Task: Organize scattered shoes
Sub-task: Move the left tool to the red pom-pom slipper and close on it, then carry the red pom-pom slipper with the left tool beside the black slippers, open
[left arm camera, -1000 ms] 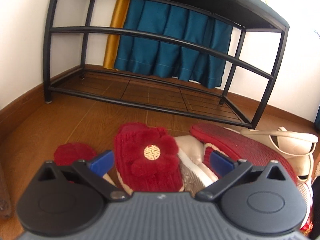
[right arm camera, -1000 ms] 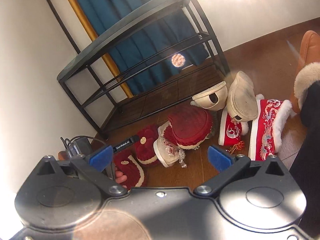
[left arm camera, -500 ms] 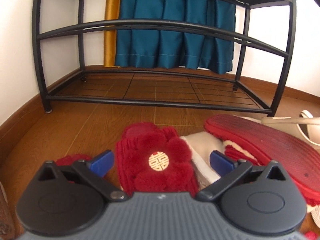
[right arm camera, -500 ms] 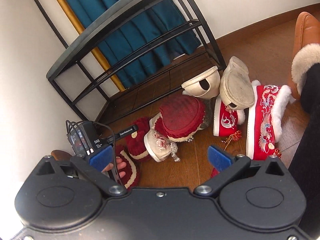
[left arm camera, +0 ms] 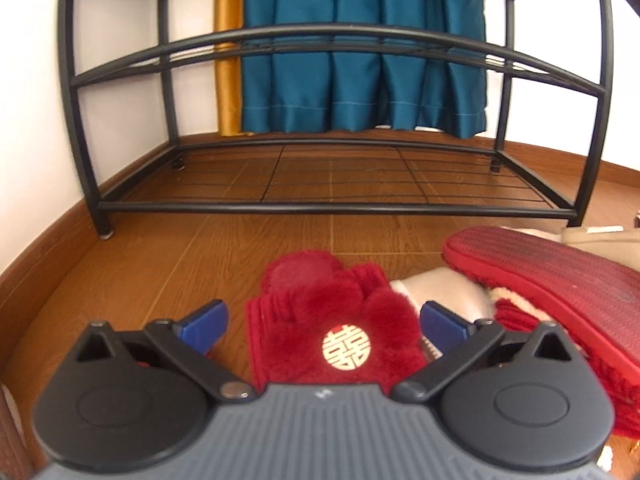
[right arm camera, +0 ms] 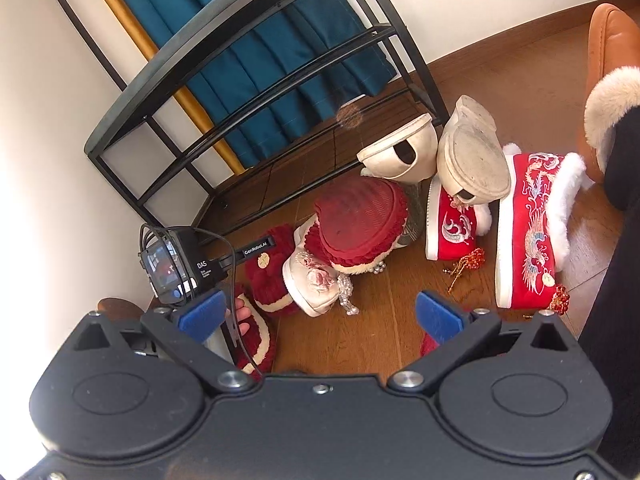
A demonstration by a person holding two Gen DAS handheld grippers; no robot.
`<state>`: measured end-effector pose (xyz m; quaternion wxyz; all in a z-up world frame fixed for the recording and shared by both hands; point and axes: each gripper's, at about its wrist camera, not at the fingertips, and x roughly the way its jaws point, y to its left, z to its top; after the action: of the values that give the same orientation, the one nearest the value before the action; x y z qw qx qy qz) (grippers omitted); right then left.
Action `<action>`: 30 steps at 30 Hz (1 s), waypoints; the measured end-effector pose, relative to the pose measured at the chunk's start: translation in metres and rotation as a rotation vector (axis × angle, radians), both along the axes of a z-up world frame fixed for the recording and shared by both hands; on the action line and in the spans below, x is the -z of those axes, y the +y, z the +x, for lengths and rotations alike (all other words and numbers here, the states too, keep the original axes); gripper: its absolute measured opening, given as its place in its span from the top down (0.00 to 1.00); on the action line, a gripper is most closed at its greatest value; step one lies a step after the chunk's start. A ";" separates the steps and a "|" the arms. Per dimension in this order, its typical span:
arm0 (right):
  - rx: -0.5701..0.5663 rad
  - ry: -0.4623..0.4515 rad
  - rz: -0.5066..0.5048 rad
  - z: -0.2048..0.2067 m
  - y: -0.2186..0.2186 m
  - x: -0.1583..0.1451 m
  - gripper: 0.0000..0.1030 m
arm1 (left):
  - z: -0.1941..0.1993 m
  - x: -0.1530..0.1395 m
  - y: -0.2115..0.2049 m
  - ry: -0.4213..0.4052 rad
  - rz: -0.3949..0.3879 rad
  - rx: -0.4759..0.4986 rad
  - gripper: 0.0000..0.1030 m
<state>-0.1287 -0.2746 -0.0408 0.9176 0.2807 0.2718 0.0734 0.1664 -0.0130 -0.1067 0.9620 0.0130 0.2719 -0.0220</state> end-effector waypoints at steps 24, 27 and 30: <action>0.019 0.049 0.032 0.007 -0.012 0.004 0.00 | 0.054 0.028 -0.005 0.125 -0.057 -0.073 0.00; 0.020 0.054 0.035 0.008 -0.013 0.004 0.00 | 0.060 0.027 -0.007 0.133 -0.040 -0.072 0.00; 0.020 0.057 0.037 0.008 -0.015 0.004 0.00 | 0.057 0.026 -0.004 0.121 -0.044 -0.057 0.08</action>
<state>-0.1203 -0.2892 -0.0444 0.9047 0.3026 0.2936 0.0612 0.2229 -0.0165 -0.1330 0.9441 -0.0173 0.3293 -0.0016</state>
